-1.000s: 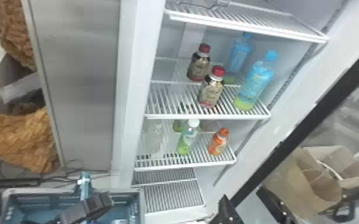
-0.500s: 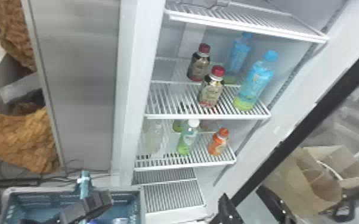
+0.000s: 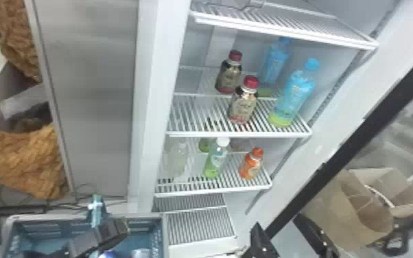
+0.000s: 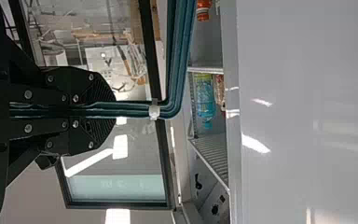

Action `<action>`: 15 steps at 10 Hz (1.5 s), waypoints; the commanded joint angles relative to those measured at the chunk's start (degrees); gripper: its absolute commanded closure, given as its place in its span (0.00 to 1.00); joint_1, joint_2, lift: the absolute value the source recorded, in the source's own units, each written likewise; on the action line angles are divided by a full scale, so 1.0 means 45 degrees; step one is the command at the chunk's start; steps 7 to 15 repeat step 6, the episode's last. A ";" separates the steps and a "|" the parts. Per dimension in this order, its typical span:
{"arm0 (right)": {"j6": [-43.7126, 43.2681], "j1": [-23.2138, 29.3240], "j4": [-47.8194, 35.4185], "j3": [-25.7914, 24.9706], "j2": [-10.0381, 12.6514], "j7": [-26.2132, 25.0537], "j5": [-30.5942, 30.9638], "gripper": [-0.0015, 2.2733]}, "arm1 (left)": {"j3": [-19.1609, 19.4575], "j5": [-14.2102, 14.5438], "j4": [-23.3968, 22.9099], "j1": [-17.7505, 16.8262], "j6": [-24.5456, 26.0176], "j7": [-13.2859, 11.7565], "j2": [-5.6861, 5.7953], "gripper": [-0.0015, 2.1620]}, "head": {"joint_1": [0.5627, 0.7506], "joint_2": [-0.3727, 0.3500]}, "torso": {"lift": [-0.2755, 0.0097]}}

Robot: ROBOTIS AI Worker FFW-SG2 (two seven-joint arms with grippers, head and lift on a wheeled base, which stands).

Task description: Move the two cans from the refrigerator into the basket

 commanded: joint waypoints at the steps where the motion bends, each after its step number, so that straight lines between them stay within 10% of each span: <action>1: 0.0174 -0.0039 0.0002 0.0000 0.0000 -0.0001 -0.0023 0.05 | 0.0007 0.0012 0.0000 0.0012 -0.0005 0.0000 -0.0011 0.55 | 0.70 0.03 | 0.86; 15: 0.0299 -0.0071 0.0064 0.0000 0.0000 0.0038 0.0002 0.05 | 0.0032 0.0012 0.0000 0.0044 -0.0005 0.0000 -0.0031 0.55 | 0.70 0.03 | 0.86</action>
